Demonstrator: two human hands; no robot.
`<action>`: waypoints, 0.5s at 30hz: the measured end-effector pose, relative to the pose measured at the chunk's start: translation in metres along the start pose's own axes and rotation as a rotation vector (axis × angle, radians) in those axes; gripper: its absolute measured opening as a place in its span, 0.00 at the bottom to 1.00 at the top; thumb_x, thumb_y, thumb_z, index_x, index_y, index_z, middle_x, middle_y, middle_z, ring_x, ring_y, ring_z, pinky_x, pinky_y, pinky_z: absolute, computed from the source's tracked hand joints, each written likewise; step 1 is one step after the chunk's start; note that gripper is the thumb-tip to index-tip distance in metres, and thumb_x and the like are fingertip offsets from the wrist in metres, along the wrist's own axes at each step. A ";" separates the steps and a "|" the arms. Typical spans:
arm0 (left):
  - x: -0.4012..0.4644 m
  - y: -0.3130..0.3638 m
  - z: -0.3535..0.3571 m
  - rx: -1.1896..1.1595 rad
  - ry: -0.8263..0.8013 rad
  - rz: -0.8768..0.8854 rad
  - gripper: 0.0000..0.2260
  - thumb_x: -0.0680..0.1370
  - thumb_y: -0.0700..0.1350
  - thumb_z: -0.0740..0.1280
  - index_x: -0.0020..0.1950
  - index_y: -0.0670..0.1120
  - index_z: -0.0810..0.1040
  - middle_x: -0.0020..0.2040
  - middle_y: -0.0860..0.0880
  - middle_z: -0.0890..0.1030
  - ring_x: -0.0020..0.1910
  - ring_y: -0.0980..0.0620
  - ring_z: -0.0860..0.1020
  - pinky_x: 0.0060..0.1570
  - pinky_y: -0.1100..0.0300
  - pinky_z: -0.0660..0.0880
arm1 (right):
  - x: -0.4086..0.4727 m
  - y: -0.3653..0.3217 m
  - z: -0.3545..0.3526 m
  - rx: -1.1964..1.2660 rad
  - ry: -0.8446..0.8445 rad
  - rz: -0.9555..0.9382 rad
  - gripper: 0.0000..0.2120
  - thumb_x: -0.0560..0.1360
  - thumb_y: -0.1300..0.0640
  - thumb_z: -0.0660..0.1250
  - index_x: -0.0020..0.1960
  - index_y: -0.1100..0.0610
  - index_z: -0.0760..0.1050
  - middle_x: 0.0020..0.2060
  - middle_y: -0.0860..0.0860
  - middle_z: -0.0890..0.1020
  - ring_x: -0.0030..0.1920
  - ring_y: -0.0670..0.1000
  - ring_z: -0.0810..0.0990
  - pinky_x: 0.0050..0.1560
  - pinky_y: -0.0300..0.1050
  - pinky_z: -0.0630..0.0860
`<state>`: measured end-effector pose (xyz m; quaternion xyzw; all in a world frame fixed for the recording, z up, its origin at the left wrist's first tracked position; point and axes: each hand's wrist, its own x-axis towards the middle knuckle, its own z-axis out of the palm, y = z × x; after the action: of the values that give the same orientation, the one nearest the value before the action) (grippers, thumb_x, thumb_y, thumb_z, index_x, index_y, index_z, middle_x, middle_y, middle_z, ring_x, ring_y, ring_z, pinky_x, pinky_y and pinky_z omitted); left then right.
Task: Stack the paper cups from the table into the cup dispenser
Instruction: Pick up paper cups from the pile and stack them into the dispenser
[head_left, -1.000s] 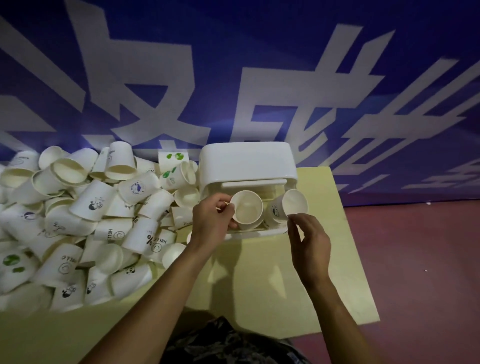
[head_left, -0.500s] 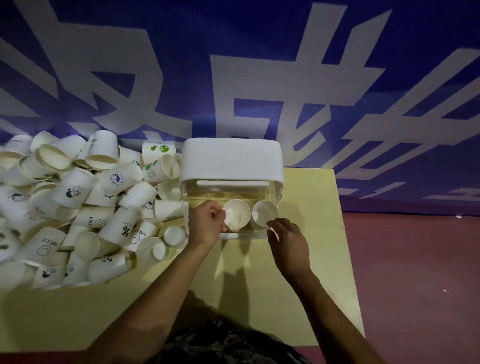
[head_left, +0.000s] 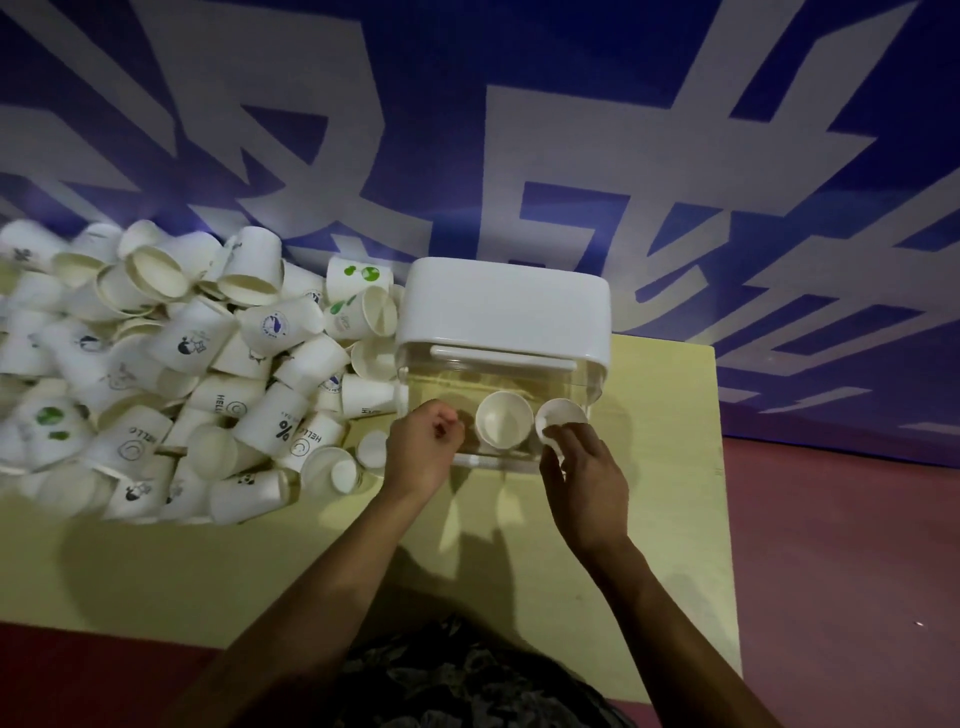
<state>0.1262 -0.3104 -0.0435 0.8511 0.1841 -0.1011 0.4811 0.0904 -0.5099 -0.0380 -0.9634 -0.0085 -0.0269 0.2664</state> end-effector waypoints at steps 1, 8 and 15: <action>-0.004 -0.009 -0.010 0.076 0.014 0.040 0.01 0.74 0.42 0.70 0.44 0.48 0.80 0.39 0.53 0.81 0.38 0.53 0.80 0.43 0.58 0.77 | -0.001 -0.009 0.002 0.037 -0.012 -0.029 0.08 0.76 0.58 0.67 0.55 0.52 0.77 0.52 0.48 0.80 0.42 0.53 0.80 0.34 0.46 0.77; -0.020 -0.079 -0.085 0.500 0.050 0.114 0.01 0.74 0.43 0.67 0.43 0.49 0.77 0.39 0.51 0.79 0.39 0.49 0.78 0.38 0.54 0.75 | -0.011 -0.077 0.056 0.099 -0.316 -0.149 0.10 0.74 0.59 0.66 0.54 0.51 0.79 0.51 0.45 0.80 0.44 0.50 0.80 0.37 0.44 0.76; -0.012 -0.124 -0.103 0.616 -0.167 0.078 0.09 0.75 0.50 0.67 0.52 0.48 0.76 0.52 0.48 0.78 0.52 0.46 0.78 0.48 0.54 0.76 | -0.009 -0.129 0.110 -0.104 -0.584 -0.142 0.28 0.74 0.61 0.62 0.73 0.50 0.64 0.73 0.48 0.65 0.62 0.59 0.72 0.51 0.52 0.76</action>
<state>0.0644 -0.1666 -0.0828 0.9519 0.0720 -0.2032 0.2179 0.0824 -0.3426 -0.0668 -0.9397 -0.1508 0.2324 0.2007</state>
